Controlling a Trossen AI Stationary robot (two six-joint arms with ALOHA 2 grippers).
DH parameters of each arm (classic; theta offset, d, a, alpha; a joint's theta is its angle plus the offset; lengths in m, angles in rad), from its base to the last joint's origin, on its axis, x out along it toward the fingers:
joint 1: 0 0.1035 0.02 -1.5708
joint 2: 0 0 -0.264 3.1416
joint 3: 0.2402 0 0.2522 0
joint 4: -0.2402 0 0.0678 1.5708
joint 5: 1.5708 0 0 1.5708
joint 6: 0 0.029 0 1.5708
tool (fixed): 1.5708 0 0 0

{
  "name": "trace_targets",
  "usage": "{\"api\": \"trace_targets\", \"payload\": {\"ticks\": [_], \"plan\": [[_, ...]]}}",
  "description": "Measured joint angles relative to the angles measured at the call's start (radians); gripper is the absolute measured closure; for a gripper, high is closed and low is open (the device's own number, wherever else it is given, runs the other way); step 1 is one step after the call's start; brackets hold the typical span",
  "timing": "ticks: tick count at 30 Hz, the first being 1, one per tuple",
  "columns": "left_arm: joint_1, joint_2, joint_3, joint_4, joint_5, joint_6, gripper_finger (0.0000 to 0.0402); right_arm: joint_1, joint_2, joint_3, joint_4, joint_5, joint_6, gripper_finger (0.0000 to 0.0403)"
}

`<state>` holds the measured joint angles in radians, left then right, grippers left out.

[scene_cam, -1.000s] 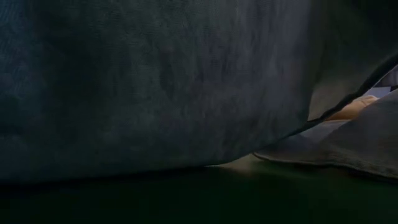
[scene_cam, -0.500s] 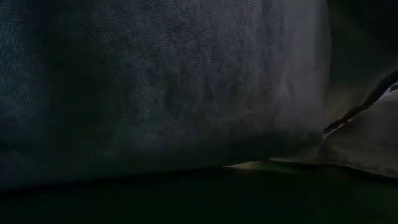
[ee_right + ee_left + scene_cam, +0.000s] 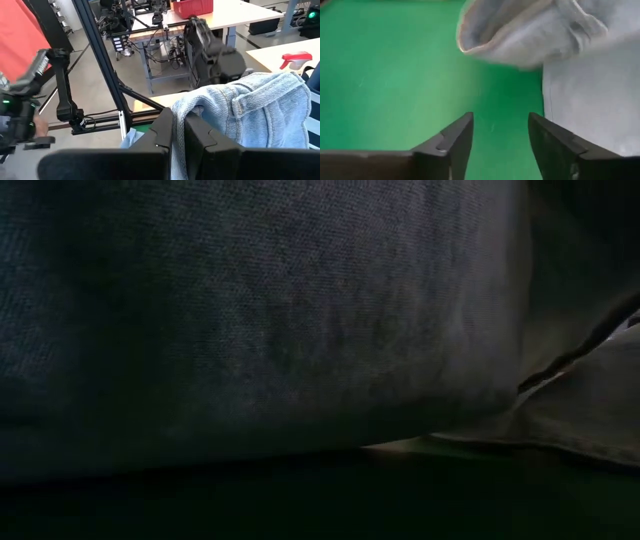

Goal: Fold laundry
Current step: Fold the blue jeans

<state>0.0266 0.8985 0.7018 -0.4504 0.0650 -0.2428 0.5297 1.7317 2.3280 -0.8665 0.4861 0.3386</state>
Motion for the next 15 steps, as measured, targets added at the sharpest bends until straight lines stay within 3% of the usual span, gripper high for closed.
{"api": "trace_targets", "payload": {"ticks": [3, 7, 15], "plan": [[0.0, -0.064, -0.204, 0.349, -0.003, -0.137, 0.0199, -0.007, 0.0, 0.0, -0.004, -0.001, 0.0, 0.0382], [0.006, -0.016, -0.407, 0.728, -0.033, -0.284, 0.0188, -0.008, 0.0, 0.0, -0.004, -0.006, 0.01, 0.0382], [0.06, 0.235, -0.438, 1.009, -0.039, -0.226, 0.0193, -0.008, 0.0, 0.0, -0.005, -0.006, 0.037, 0.0382]]}}
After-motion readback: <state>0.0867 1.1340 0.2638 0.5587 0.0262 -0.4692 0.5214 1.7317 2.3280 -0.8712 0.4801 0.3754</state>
